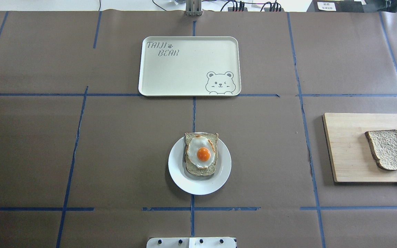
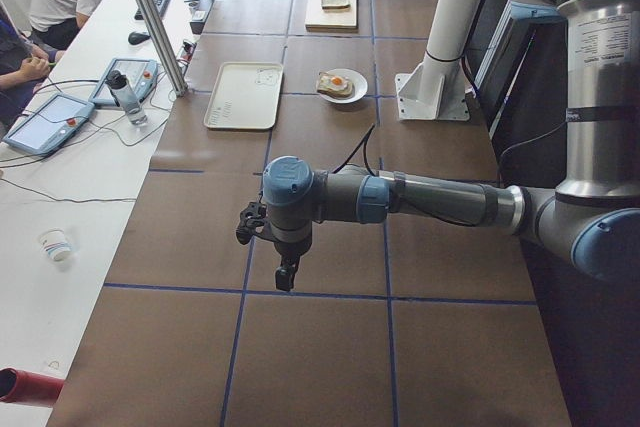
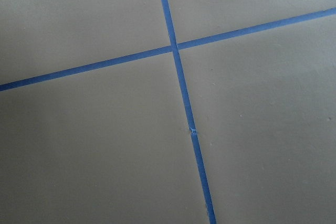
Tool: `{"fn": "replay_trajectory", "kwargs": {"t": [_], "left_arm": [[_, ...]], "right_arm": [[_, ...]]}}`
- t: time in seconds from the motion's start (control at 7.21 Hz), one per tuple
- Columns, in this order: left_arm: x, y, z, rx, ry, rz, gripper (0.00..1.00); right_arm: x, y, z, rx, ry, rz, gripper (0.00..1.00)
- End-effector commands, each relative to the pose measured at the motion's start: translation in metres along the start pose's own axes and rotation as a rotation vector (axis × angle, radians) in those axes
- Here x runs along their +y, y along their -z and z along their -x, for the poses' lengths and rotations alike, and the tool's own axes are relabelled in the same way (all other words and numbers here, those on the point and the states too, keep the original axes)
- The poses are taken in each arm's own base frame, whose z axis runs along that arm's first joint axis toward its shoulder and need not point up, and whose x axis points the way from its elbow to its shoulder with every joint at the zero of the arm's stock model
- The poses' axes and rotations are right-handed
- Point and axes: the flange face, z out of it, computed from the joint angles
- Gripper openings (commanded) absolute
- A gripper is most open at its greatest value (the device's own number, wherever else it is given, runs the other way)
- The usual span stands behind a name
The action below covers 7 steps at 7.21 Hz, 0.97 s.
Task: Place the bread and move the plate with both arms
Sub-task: 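Move the right gripper down to the bread slice on the bamboo board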
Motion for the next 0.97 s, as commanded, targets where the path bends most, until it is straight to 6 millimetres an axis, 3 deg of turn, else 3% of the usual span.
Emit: {"fn": "replay_trajectory", "kwargs": {"t": [0.0, 0.14, 0.42, 0.83], "left_arm": [[0.0, 0.0, 0.0, 0.0, -0.002, -0.001, 1.0], [0.0, 0.0, 0.0, 0.001, 0.001, 0.001, 1.0], [0.001, 0.0, 0.0, 0.001, 0.002, 0.0, 1.0], [0.001, 0.0, 0.0, 0.001, 0.002, 0.0, 1.0]], "right_arm": [[0.014, -0.057, 0.016, -0.073, -0.073, -0.075, 0.99], [0.022, -0.079, 0.029, -0.091, -0.087, -0.11, 0.98], [0.041, -0.104, 0.027, -0.07, -0.084, -0.068, 0.9], [0.07, -0.116, 0.015, -0.029, -0.095, -0.025, 0.74]]}}
